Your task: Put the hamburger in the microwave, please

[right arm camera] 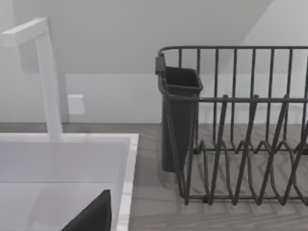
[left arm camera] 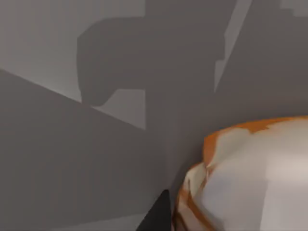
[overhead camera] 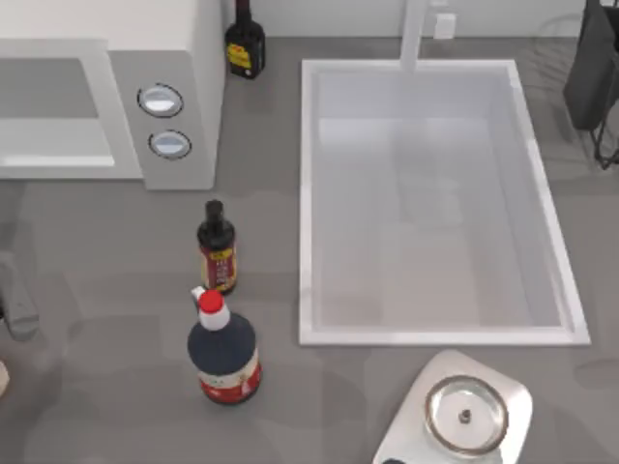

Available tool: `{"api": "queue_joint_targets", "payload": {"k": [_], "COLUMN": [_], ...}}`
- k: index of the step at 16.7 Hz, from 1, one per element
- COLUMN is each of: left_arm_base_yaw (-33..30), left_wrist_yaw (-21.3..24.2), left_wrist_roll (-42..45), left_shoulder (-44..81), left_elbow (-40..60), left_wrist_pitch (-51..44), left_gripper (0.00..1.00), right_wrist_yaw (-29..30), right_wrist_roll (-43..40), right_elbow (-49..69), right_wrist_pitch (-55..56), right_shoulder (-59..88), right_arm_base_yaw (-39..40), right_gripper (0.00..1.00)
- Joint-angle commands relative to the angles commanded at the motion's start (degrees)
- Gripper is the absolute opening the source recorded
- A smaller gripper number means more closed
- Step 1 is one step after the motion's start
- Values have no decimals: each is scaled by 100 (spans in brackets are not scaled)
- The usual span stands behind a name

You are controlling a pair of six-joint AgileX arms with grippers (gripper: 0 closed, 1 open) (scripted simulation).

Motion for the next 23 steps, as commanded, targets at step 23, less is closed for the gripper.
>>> {"api": "queue_joint_targets", "payload": {"k": [23], "left_arm_base_yaw": [29], "left_wrist_yaw": [228], "left_wrist_roll": [-1045], "left_shoulder": [-229], "left_elbow": [1356], "left_wrist_pitch": [-470], "left_gripper": [0], "right_wrist_yaw": [0], "right_wrist_roll": [0], "right_elbow": [0], "right_wrist_pitch": [0], "right_shoulder": [0], "right_arm_base_yaw": [0], "right_gripper": [100]}}
